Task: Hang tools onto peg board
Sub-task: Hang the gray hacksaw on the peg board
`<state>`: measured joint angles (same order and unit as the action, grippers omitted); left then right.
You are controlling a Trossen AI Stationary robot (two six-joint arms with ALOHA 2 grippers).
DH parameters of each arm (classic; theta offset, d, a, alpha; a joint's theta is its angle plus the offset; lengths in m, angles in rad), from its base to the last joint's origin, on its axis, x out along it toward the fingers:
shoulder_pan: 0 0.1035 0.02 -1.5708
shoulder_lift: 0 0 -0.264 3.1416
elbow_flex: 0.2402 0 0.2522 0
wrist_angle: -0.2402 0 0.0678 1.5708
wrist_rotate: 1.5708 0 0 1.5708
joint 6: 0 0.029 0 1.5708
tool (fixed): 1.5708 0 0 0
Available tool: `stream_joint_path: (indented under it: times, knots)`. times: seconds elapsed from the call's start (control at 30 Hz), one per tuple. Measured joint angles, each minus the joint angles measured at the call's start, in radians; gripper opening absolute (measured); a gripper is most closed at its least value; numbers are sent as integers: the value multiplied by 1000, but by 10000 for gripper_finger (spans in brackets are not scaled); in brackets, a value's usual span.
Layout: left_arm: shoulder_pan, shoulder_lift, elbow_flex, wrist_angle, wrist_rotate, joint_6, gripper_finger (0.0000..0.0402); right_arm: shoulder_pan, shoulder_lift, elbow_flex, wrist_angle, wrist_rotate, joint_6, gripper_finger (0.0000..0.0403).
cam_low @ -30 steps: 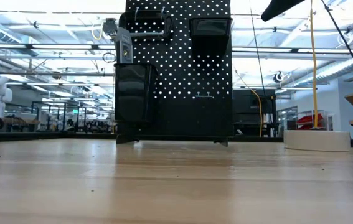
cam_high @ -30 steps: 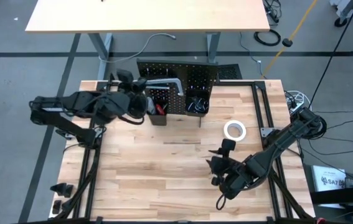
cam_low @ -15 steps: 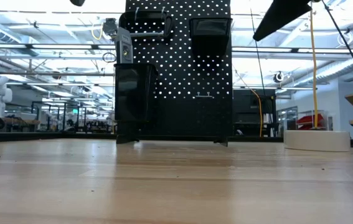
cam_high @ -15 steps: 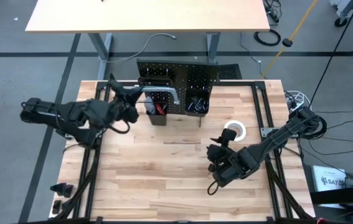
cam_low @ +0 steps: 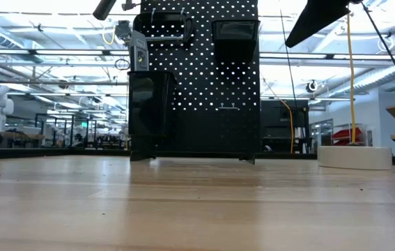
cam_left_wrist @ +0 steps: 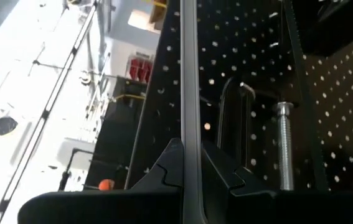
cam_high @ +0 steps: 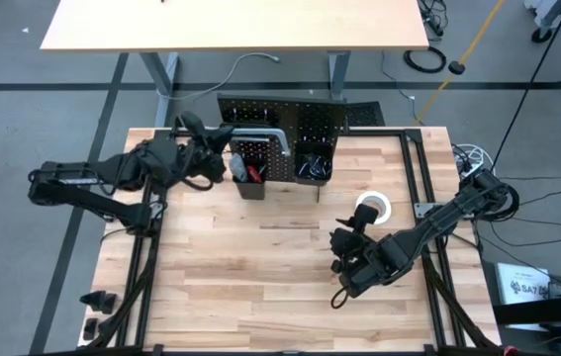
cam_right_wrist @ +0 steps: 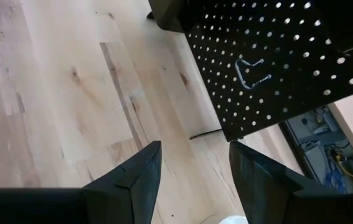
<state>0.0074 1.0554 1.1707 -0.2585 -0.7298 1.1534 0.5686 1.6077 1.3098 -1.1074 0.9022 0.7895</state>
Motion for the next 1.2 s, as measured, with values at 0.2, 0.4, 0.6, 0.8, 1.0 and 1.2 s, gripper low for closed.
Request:
stream_joint_path:
  times: [0.2, 0.4, 0.6, 0.8, 1.0, 1.2]
  knots:
    - [49, 57, 2, -15, 19, 26, 20, 0, 0, 0, 1, 14, 0, 183]
    - [67, 103, 4, -11, 19, 34, 20, -2, 0, 0, 2, 16, -11, 183]
    - [87, 115, 4, 0, 17, 33, 20, -6, 0, 0, 3, 16, -14, 183]
    - [100, 114, 4, 19, 15, 39, 20, -6, 0, 0, 4, 14, -15, 183]
    - [99, 114, 4, 19, 16, 40, 23, -6, 0, 0, 5, 14, -15, 183]
    - [97, 114, 4, 19, 22, 40, 42, -6, 0, 0, 6, 13, -15, 183]
